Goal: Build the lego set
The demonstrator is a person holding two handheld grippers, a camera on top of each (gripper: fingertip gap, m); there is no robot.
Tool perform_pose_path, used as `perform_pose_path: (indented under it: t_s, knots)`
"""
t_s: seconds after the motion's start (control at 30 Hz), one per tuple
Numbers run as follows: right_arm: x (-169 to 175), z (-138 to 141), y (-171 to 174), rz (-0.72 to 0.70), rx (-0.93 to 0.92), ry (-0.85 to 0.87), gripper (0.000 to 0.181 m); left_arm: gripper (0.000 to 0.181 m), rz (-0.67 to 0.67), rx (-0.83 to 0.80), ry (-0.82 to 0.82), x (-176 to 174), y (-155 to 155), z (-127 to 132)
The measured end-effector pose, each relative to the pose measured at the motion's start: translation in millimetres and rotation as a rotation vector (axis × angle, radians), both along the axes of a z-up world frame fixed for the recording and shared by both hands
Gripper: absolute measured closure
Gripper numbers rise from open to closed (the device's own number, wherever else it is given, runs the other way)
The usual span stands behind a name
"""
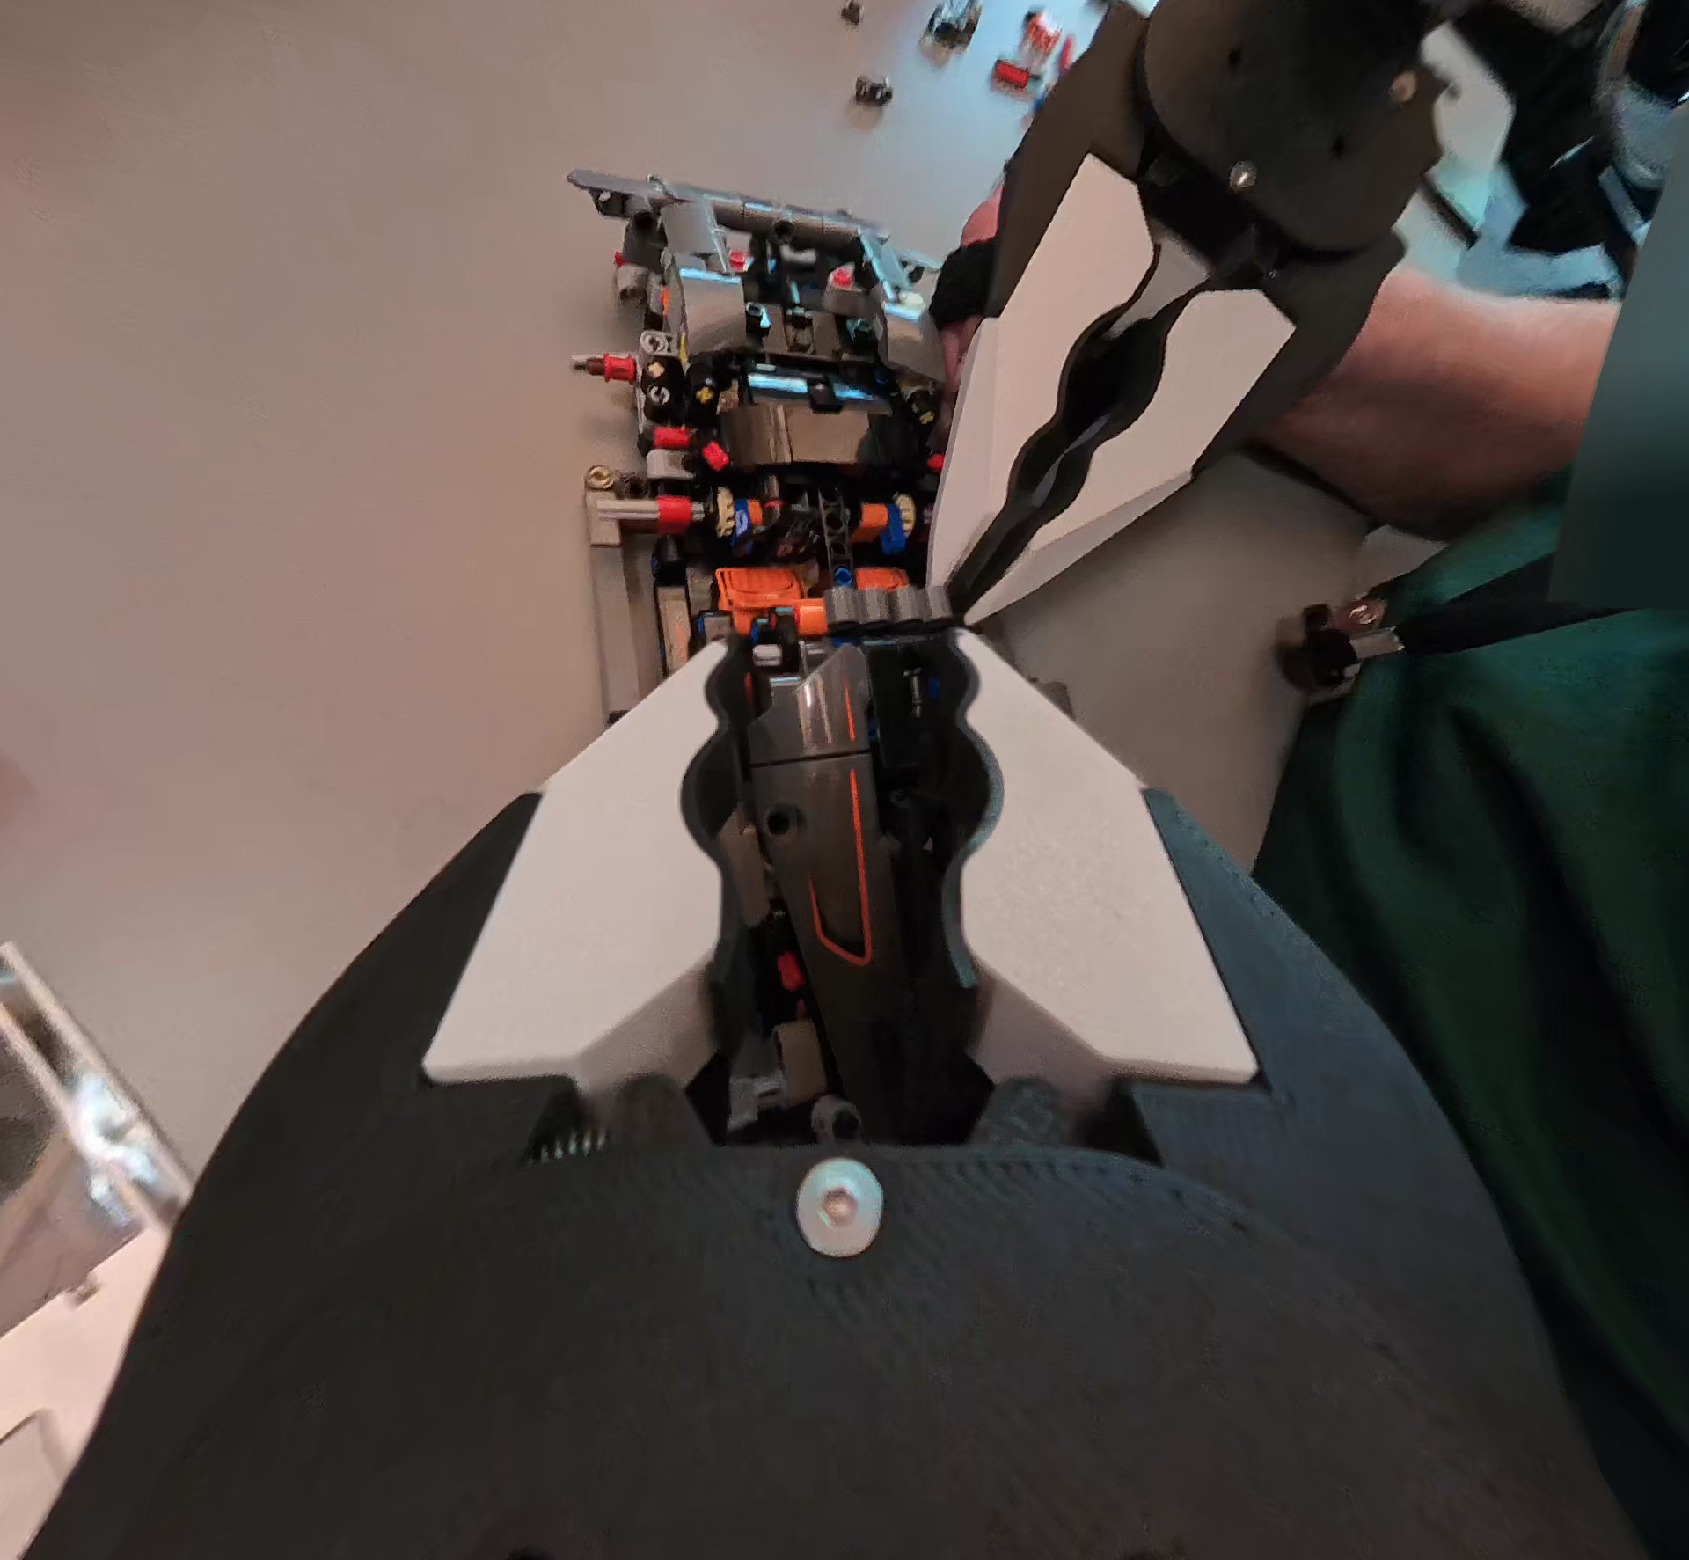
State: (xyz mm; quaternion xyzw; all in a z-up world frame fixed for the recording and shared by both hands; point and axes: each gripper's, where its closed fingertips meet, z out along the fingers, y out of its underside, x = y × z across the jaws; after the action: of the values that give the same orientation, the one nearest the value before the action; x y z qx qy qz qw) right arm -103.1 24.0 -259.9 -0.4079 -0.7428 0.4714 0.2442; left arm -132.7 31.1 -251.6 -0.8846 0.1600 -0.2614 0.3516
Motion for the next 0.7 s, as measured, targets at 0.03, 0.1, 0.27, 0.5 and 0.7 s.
perform_pose_path:
  t_s: [0.03, 0.1, 0.27, 0.5, 0.7]
  knots:
    - [-0.4, 0.2, 0.3, -0.003, 0.001, 0.001, 0.179, 0.138, 0.006, -0.015, 0.03, -2.4, -0.1, -1.0]
    - [-1.2, 0.3, 0.3, -0.008, 0.003, 0.002, 0.179, 0.138, -0.005, -0.052, 0.05, 0.0, -2.1, -0.4]
    - [-2.0, 0.2, 0.1, -0.014, 0.008, 0.001, 0.179, 0.124, -0.026, -0.16, 0.136, 6.7, -6.8, -7.1]
    - [-2.7, 0.3, -0.1, -0.023, 0.014, -0.003, 0.179, 0.126, -0.01, -0.237, 0.193, 7.6, -7.5, -7.7]
    - [-0.6, 5.6, 2.2, -0.022, -0.004, 0.007, 0.174, 0.115, 0.004, -0.233, 0.283, 6.8, -4.6, -9.8]
